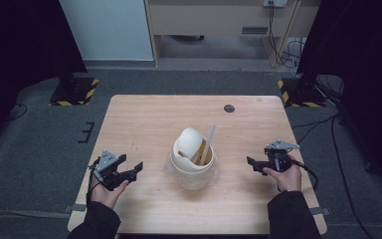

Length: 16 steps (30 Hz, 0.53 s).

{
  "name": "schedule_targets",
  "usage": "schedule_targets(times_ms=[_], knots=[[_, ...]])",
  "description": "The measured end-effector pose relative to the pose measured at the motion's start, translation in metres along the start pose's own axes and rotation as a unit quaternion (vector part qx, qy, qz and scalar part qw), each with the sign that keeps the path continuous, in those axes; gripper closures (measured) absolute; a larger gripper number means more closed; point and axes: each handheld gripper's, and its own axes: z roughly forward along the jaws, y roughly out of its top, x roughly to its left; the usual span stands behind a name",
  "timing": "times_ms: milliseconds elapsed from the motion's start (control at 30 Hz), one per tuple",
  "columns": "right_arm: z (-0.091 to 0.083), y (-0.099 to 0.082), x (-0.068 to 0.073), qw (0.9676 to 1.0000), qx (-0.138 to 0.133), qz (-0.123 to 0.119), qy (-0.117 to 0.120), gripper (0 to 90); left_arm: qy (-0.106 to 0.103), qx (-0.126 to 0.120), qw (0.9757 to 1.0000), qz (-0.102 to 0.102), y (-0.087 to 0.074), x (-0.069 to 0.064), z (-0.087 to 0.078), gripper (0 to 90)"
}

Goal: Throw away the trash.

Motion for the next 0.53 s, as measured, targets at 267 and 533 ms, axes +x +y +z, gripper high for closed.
schedule_targets(times_ms=[267,533], knots=[[0.003,-0.009,-0.009,0.9991,0.034,0.005,-0.025,12.4,0.048,0.087,0.995,-0.011,-0.02,0.023,0.018,14.1],[0.006,-0.015,-0.015,0.9978,0.051,0.004,-0.042,10.4,0.056,0.141,0.9884,-0.005,-0.029,0.028,0.027,11.6]])
